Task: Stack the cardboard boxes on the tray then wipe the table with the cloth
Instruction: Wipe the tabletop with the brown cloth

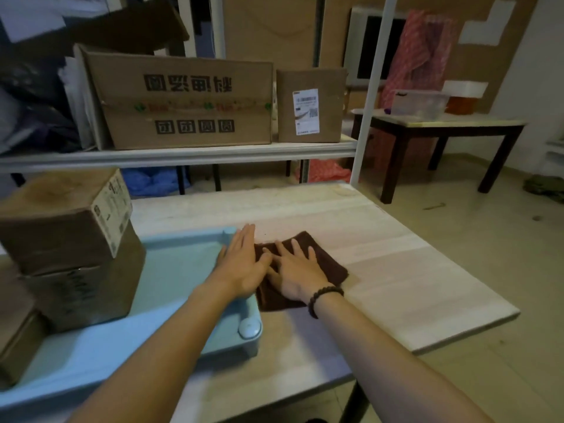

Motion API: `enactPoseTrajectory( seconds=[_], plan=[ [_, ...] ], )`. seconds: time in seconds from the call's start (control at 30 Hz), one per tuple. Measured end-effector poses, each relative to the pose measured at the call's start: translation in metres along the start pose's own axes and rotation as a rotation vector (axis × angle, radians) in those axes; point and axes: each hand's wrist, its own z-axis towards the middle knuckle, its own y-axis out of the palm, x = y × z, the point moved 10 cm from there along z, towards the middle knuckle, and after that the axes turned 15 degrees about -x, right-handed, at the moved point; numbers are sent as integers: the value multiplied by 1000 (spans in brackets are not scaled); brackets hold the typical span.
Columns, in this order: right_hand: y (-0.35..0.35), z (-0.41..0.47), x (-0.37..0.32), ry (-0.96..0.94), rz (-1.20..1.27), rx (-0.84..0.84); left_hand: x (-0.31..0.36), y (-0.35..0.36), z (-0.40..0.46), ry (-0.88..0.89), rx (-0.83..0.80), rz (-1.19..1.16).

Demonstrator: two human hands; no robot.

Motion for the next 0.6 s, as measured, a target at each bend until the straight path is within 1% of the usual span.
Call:
enactPoseTrajectory(
  seconds=[0.07,0.1,0.17,0.27,0.3,0.33,0.37,0.4,0.5,0.53,0.57,0.6],
  plan=[
    [-12,9,14,0,23,40,-1,-1,-4,7,5,-52],
    [-19,12,34,42,62,63,-1,-1,-5,10,-3,-60],
    [-36,10,89,208,143,125,-2,1,-7,20,-18,-58],
    [-51,-16,172,553,237,223,-3,3,-5,40,-32,-71],
    [-51,-22,185,630,266,226,-3,4,-4,44,-31,-73],
    [-50,-21,185,652,271,215,-4,3,-4,48,-27,-74],
    [-50,-14,172,609,255,201,-3,3,-4,51,-23,-77],
    [-50,-4,148,508,219,187,-3,2,-4,55,-18,-78],
    [-30,23,33,63,53,104,-4,0,-3,66,11,-111],
    [-19,24,3,-38,0,61,-4,0,-2,71,22,-127],
    [-13,24,-12,-89,-30,29,-4,1,-1,78,29,-139],
    [-14,23,-13,-95,-22,15,-5,1,0,83,34,-148]
  ],
)
